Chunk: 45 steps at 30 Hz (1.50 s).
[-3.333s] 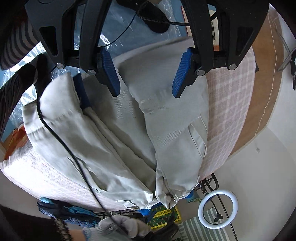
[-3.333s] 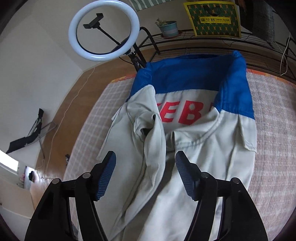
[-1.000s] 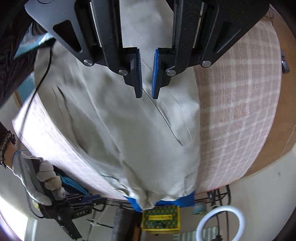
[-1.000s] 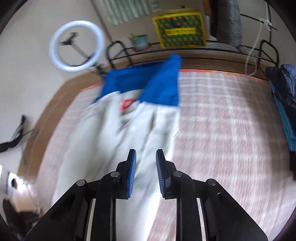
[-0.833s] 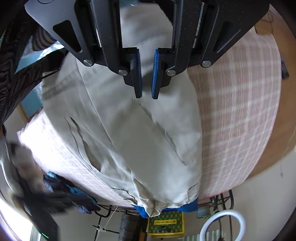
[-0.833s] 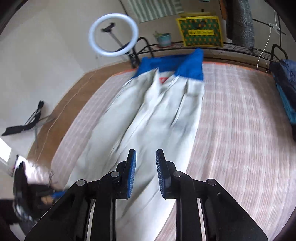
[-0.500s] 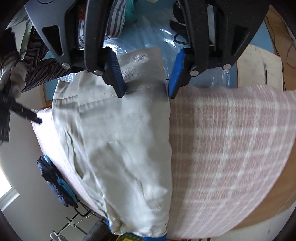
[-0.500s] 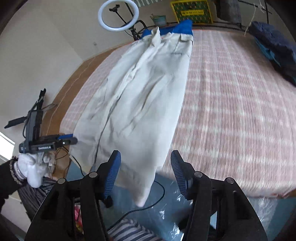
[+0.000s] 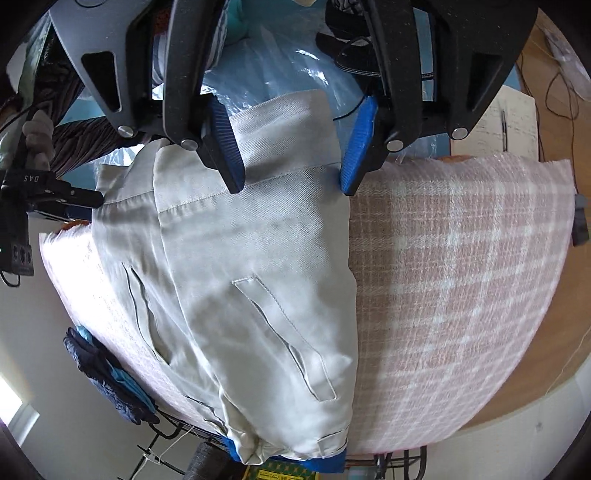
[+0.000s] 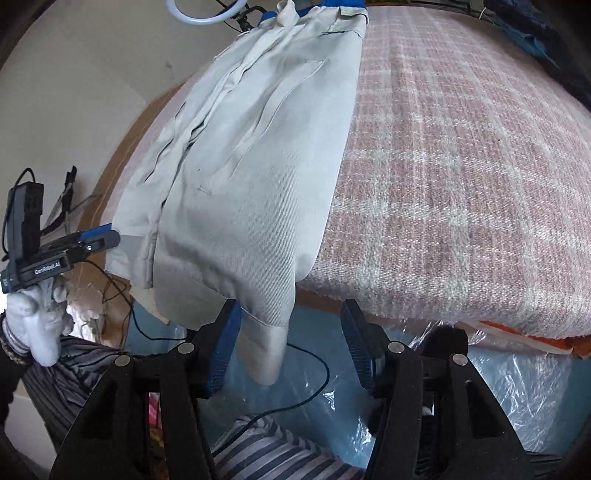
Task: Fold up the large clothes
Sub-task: 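Lift the hem with the left tool and fold it toward the blue collar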
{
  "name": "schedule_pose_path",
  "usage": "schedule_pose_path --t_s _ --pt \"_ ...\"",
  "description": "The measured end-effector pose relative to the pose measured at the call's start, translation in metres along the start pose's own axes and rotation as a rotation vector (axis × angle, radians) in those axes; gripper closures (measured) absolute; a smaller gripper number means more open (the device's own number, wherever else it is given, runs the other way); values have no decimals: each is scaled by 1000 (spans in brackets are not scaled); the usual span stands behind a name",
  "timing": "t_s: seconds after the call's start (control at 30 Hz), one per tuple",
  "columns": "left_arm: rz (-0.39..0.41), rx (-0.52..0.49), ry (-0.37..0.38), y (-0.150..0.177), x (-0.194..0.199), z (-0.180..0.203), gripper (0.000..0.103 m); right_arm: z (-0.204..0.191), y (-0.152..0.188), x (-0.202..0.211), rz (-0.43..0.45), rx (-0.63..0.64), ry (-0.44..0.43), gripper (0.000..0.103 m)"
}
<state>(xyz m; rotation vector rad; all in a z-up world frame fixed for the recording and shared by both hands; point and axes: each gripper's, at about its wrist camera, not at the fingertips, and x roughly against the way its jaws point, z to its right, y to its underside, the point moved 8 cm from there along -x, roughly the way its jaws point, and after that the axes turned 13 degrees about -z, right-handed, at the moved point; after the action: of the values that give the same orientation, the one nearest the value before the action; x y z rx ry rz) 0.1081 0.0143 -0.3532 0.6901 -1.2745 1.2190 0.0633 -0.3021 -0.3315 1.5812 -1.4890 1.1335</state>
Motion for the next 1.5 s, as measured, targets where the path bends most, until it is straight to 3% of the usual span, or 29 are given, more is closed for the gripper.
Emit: schedule_pose_path --t_s 0.4,0.53,0.67,0.77,0.87,0.93,0.97,1.0,1.07,1.33,1.5 --pt "-28 -49 -14 -9 -10 -5 48 -11 -16 -35 -48 2 -81 48" --pt "-68 1 71 -13 -21 -12 46 -27 -14 -42 -57 69 -92 48" --pt "-69 26 139 -15 -21 -16 42 -39 -13 -48 -72 93 -127 58" --pt "-72 48 172 -12 -20 -17 42 -42 -12 -50 -79 92 -171 72" --pt "-147 76 222 1 -30 -15 42 -34 -9 -47 -86 63 -241 85" --pt "-153 83 220 5 -34 -15 51 -32 -7 -43 -87 29 -306 88" --pt "-148 83 218 3 -33 -15 63 -32 -7 -42 -86 21 -323 89" --pt "-147 100 239 2 -30 -16 67 -33 -7 -41 -85 18 -331 90" --pt "-146 158 301 1 -23 -21 85 -34 -8 -35 -83 8 -360 91" --pt "-62 193 401 -10 19 0 92 -39 -12 14 -37 -72 -592 93" --pt "11 190 442 -39 53 10 93 -50 -35 55 31 -77 -664 93"
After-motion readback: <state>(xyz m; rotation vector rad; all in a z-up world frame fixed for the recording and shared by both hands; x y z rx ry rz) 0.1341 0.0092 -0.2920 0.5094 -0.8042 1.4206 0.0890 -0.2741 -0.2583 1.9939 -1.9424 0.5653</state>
